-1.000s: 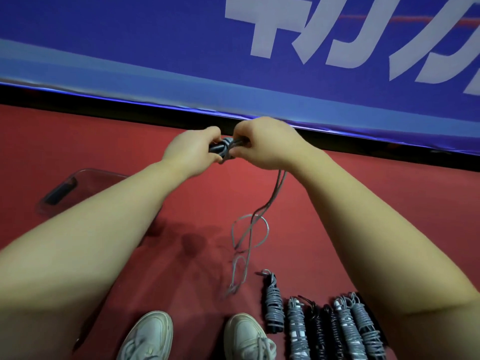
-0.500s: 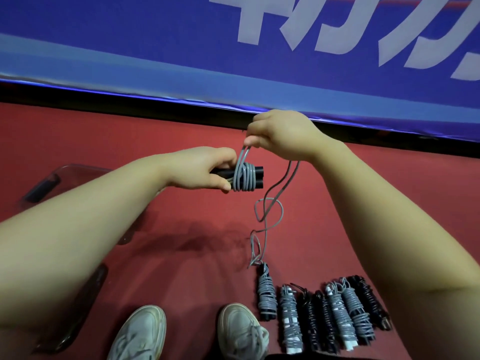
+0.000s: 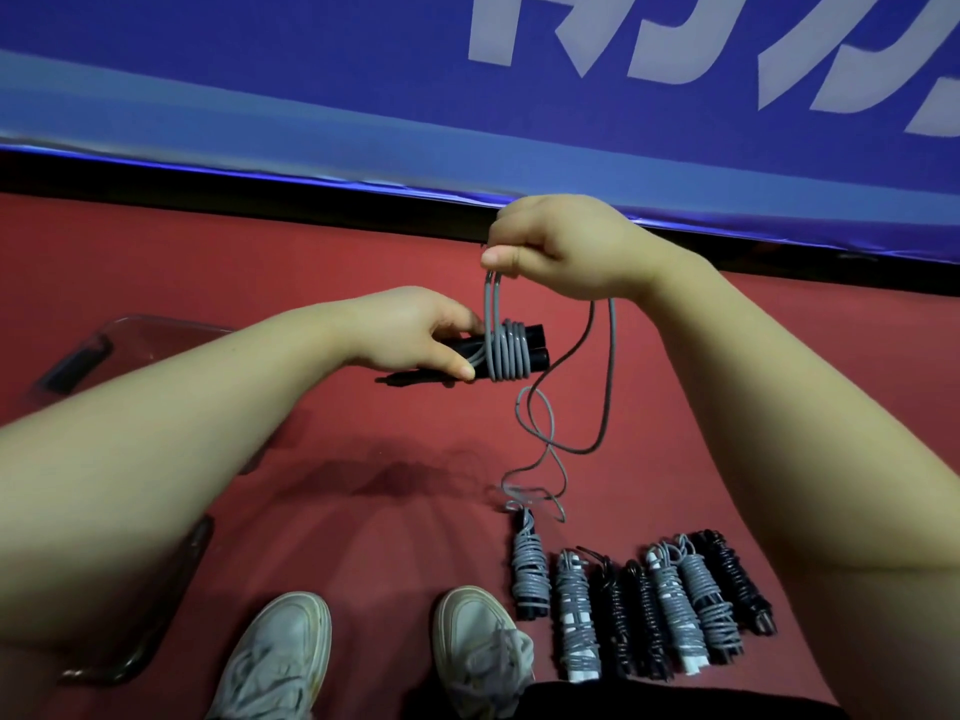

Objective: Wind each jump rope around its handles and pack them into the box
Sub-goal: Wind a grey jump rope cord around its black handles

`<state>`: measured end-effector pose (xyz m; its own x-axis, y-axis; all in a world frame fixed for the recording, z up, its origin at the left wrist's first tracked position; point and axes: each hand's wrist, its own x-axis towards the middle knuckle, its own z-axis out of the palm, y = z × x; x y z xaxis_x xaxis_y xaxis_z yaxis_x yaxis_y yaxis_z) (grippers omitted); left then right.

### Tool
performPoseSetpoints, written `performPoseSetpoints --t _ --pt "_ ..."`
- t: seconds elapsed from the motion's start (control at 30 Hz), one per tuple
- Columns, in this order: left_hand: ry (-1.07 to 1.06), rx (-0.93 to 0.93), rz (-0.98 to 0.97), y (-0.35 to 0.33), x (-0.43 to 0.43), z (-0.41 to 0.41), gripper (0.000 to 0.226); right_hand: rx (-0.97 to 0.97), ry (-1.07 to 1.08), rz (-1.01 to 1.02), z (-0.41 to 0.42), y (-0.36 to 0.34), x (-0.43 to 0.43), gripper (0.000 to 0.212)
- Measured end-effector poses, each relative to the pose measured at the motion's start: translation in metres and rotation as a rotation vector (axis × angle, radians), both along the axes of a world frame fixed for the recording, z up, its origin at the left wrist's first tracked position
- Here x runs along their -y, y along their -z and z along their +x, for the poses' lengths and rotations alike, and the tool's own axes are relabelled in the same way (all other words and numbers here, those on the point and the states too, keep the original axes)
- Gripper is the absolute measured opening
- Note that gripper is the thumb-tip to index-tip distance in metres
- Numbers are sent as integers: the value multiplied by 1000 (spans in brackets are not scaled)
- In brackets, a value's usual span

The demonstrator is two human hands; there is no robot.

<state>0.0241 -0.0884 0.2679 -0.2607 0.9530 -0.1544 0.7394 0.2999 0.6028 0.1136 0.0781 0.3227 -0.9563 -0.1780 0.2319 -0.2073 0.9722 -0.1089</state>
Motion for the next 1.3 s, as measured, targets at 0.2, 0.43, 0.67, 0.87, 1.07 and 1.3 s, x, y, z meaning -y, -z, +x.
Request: performPoseSetpoints --t 0.2,0.43,0.67,0.87,1.07,1.3 --pt "24 -92 20 -1 1 1 6 108 91 -111 -3 14 -16 28" --pt "-104 187 313 -17 -2 -1 22 218 197 -966 -5 68 -12 33" --pt "-464 394 541 -18 0 -18 13 -87 235 -539 -16 79 3 13" --pt "-566 388 623 -6 3 -30 16 57 307 -909 -27 71 29 24" --pt "-589 474 679 -5 8 -35 15 59 287 -905 -28 67 28 11" --pt "-604 651 733 -23 3 -30 11 -135 309 -1118 -37 70 22 24"
